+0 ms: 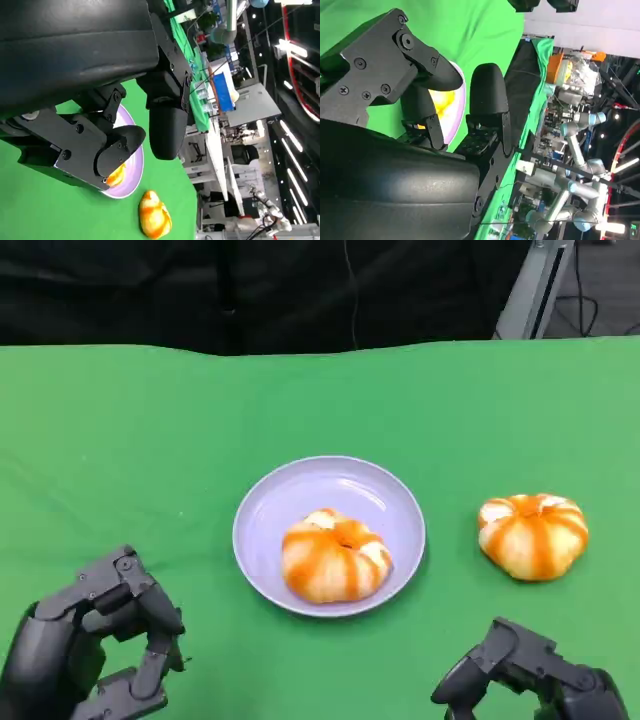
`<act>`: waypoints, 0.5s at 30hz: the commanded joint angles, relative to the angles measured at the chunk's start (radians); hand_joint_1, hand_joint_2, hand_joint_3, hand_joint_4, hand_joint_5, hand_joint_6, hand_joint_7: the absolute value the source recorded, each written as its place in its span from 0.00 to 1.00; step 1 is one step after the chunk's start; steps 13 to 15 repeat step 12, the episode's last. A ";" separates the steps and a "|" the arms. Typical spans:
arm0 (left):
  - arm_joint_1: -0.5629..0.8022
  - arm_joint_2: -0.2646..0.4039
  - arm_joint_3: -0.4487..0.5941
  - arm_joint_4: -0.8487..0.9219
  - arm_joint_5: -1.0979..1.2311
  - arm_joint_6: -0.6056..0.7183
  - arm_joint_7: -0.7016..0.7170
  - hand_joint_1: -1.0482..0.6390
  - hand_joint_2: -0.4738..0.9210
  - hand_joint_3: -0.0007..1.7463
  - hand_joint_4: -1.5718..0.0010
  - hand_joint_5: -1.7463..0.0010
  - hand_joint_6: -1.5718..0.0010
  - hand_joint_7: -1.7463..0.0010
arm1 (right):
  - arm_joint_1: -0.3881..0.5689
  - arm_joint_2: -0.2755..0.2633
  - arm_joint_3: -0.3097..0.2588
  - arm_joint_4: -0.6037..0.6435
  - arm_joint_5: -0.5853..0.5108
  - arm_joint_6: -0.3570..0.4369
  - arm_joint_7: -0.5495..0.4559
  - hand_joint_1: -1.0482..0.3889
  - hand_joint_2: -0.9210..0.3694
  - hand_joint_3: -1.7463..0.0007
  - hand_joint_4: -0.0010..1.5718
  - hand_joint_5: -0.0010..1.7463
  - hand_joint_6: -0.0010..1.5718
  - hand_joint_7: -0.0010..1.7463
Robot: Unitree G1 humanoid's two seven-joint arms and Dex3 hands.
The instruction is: Grasp the bread from the table and place it into the plate.
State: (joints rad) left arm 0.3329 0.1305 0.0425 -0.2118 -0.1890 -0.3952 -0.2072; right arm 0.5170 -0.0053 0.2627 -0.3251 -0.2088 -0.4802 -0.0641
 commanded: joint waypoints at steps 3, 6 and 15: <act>-0.006 0.003 0.014 0.024 0.001 -0.015 -0.015 0.60 0.76 0.57 0.46 0.00 0.56 0.03 | 0.005 -0.002 -0.003 -0.004 0.009 -0.003 0.001 0.65 0.44 0.27 0.44 0.91 0.49 0.75; -0.007 0.006 0.014 0.035 -0.010 -0.015 -0.029 0.60 0.76 0.58 0.47 0.00 0.56 0.03 | 0.005 0.002 0.001 -0.003 0.006 -0.005 -0.001 0.65 0.45 0.26 0.45 0.91 0.49 0.76; -0.006 0.005 0.009 0.037 0.008 -0.016 -0.037 0.60 0.74 0.59 0.47 0.00 0.56 0.03 | 0.001 0.008 0.002 0.001 0.007 -0.005 -0.004 0.65 0.45 0.26 0.44 0.91 0.49 0.76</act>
